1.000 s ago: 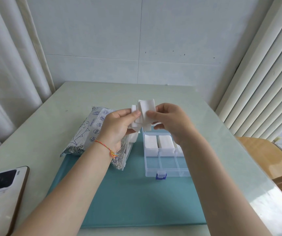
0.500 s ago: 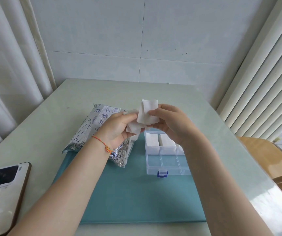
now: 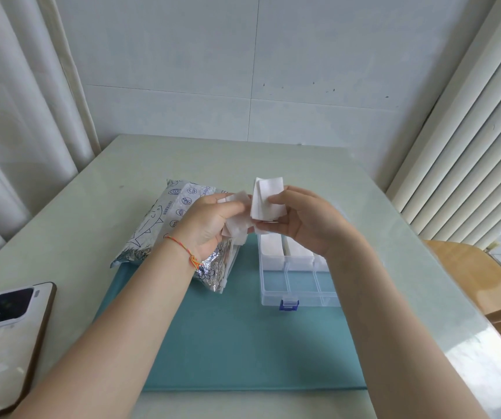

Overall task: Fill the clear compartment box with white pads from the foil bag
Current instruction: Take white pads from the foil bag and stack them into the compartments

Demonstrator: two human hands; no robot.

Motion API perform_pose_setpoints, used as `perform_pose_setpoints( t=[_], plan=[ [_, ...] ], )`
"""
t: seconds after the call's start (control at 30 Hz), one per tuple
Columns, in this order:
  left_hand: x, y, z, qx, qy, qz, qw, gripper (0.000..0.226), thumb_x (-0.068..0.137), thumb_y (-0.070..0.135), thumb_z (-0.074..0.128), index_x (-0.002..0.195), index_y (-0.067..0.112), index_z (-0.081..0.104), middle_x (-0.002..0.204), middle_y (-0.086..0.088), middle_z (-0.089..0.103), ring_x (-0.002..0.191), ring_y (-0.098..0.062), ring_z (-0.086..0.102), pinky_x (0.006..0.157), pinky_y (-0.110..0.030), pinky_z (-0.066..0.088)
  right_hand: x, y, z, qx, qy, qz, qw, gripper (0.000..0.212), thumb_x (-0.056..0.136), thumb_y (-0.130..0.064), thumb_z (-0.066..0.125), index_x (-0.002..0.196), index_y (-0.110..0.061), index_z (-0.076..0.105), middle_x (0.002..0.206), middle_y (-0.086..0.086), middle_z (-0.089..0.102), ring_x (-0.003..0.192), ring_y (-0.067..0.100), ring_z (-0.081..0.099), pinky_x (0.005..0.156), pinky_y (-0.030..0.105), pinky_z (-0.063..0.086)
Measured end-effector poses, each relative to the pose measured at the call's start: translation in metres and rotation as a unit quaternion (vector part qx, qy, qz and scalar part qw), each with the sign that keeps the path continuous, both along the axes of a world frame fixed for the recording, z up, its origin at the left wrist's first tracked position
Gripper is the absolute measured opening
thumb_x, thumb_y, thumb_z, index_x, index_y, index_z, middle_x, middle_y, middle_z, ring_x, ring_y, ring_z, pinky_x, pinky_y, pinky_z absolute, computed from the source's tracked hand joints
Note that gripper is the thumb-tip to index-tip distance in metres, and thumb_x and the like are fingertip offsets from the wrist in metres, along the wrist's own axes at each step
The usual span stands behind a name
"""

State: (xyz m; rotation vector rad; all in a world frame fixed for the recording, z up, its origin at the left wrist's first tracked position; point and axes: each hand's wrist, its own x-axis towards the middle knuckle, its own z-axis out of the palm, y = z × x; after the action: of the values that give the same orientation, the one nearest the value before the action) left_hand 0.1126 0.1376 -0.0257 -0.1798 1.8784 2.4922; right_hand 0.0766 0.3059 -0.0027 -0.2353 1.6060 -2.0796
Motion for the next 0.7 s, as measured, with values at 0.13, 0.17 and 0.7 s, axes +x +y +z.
perform_pose_setpoints(
  t=[0.13, 0.17, 0.7],
  plan=[
    [0.001, -0.001, 0.002, 0.014, 0.004, -0.020, 1.000, 0.014, 0.090, 0.002, 0.059, 0.100, 0.000, 0.069, 0.081, -0.009, 0.071, 0.068, -0.017, 0.069, 0.056, -0.025, 0.055, 0.000, -0.002, 0.000, -0.022, -0.019, -0.005, 1.000, 0.036, 0.094, -0.004, 0.043, 0.124, 0.015, 0.051, 0.118, 0.031, 0.063, 0.091, 0.040, 0.066, 0.079, 0.041, 0.059],
    [0.001, -0.002, 0.001, 0.022, 0.006, -0.029, 0.999, 0.021, 0.090, 0.002, 0.059, 0.108, -0.003, 0.067, 0.088, -0.013, 0.070, 0.071, -0.018, 0.069, 0.058, -0.025, 0.055, -0.001, -0.001, -0.001, -0.035, -0.030, -0.006, 0.999, 0.036, 0.094, -0.005, 0.041, 0.123, 0.013, 0.051, 0.116, 0.029, 0.064, 0.088, 0.038, 0.066, 0.079, 0.041, 0.059],
    [-0.001, -0.004, 0.002, -0.029, -0.001, 0.065, 0.997, 0.027, 0.070, 0.007, 0.081, 0.094, 0.015, 0.072, 0.083, -0.005, 0.067, 0.067, -0.021, 0.061, 0.052, -0.021, 0.048, -0.009, 0.005, -0.010, 0.037, 0.036, 0.015, 0.999, 0.025, 0.074, -0.017, 0.058, 0.095, -0.009, 0.068, 0.091, 0.009, 0.060, 0.088, 0.023, 0.055, 0.082, 0.036, 0.044]
  ],
)
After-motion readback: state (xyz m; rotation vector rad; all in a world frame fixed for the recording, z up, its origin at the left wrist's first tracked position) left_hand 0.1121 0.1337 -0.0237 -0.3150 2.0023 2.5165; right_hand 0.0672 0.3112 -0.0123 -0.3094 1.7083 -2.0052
